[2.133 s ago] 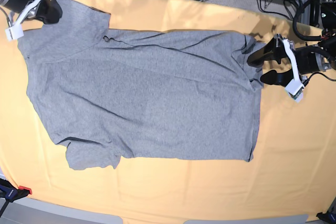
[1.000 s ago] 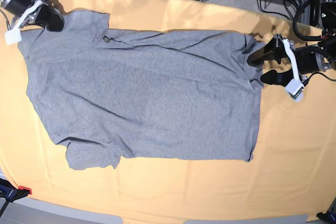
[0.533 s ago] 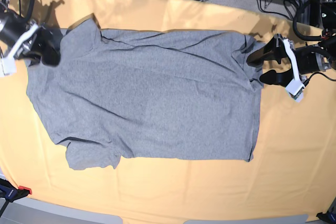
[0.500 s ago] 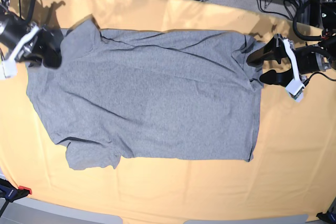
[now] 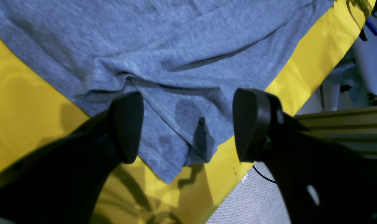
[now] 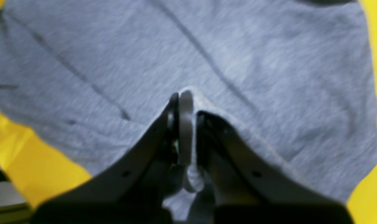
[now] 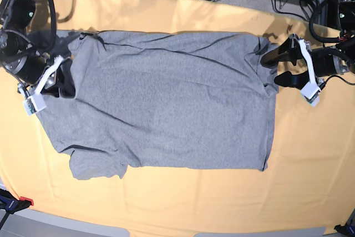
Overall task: Layout the t-shirt on the table in an organized manner, then fold the t-shirt properly
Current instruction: 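Pull the shoulder edge with the right gripper to flatten the printed side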
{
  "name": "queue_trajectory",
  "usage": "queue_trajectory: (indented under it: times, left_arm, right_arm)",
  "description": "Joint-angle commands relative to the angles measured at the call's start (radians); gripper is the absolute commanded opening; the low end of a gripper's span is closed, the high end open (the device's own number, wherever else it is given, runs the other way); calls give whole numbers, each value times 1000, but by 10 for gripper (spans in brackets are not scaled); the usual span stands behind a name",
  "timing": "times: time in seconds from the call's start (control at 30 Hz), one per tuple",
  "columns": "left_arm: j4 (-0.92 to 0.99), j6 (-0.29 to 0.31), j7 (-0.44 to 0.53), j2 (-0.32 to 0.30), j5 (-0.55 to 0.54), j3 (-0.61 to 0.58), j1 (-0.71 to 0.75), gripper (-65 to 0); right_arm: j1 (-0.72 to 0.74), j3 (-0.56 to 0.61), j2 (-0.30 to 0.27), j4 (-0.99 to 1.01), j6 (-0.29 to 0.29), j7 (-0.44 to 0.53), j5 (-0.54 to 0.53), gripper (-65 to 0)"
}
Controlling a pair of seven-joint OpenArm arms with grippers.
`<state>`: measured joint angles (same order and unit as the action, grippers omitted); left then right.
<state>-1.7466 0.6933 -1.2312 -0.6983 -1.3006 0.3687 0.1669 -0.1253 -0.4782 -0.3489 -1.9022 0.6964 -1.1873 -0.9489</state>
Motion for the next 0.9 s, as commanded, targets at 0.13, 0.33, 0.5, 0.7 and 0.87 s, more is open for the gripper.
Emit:
queue_trajectory:
  times: [0.13,0.33,0.5,0.7,0.87]
  left_arm:
    - [-12,5,18,-19,-15,12,-12,-197]
    - [-12,5,18,-19,-13,12,-13,-197]
    - [-12,5,18,-19,-11,12,-13,-197]
    - [-12,5,20,-19,17,12,-13,-197]
    - [-12,5,19,-19,18,12,-13,-197]
  right_arm:
    - [26,-4,-17,69,2,87,84,-650]
    - [29,-4,-17,169,2,207,197,-650]
    - [72,-6,-16,187,-41,208,246,-650]
    - [104,-6,-14,187,-136,208,286,-650]
    - [103,-6,-11,187,-225,208,365,-650]
